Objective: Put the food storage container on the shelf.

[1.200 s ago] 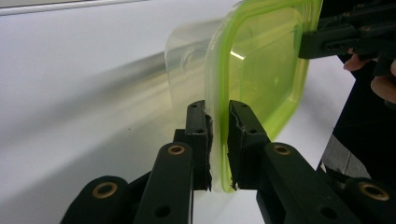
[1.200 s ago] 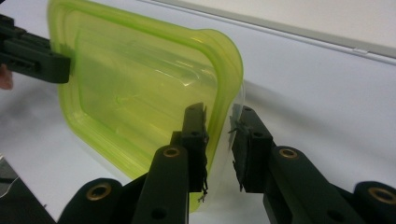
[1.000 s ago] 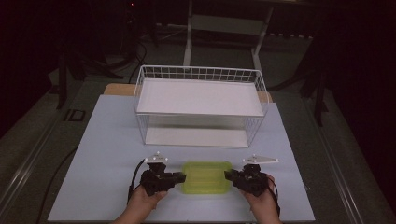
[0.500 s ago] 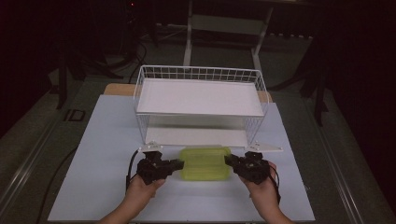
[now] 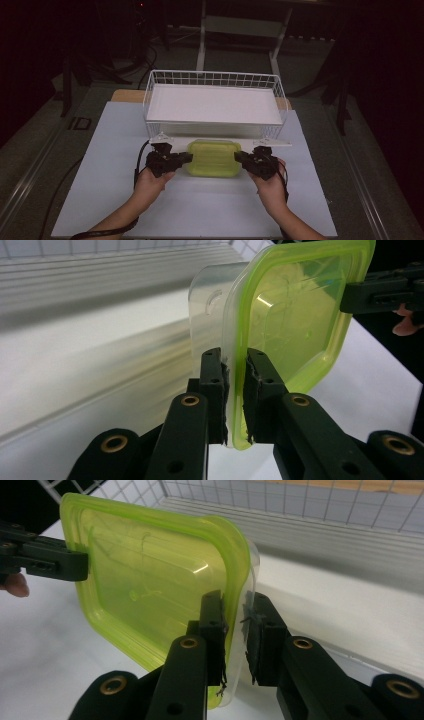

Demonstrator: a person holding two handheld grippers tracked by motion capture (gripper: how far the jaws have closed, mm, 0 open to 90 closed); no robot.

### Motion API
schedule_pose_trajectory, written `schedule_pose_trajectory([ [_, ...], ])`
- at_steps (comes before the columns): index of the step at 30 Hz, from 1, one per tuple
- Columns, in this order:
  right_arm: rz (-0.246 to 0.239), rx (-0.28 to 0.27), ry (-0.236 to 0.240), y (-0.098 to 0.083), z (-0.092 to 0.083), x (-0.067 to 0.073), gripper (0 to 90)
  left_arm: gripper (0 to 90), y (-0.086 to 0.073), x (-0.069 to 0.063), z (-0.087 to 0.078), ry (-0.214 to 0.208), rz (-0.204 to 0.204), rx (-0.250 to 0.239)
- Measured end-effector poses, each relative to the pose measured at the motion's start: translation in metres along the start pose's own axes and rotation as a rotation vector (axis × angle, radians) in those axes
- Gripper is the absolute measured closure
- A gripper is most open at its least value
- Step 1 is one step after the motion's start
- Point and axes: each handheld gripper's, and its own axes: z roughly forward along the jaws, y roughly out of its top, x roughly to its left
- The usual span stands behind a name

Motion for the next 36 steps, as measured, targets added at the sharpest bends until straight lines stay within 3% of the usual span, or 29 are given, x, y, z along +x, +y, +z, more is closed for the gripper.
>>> schedule_pose_trajectory([
  [11, 0.011, -0.002, -0.039, 0.001, 0.034, -0.015, 77.9, 80.8, 0.001, 0.021, 0.022, 0.014, -0.023, -0.011],
  [17, 0.019, -0.009, -0.059, 0.0, 0.044, -0.022, 77.4, 80.7, 0.002, 0.026, 0.033, 0.028, -0.031, -0.022],
  [20, 0.018, -0.014, -0.072, -0.001, 0.049, -0.025, 76.9, 80.7, 0.004, 0.029, 0.037, 0.038, -0.011, -0.019],
  [21, 0.021, -0.019, -0.07, -0.001, 0.05, -0.026, 76.9, 80.6, 0.004, 0.03, 0.039, 0.036, -0.031, -0.021],
  [26, 0.029, -0.028, -0.063, 0.002, 0.053, -0.03, 76.7, 80.0, 0.006, 0.034, 0.04, 0.034, -0.03, -0.036],
  [29, 0.009, -0.046, -0.076, 0.002, 0.056, -0.03, 75.2, 78.6, 0.005, 0.036, 0.043, 0.04, -0.016, -0.068],
  [36, -0.04, -0.067, -0.116, 0.003, 0.059, -0.029, 73.8, 75.9, 0.004, 0.038, 0.048, 0.049, 0.0, -0.094],
])
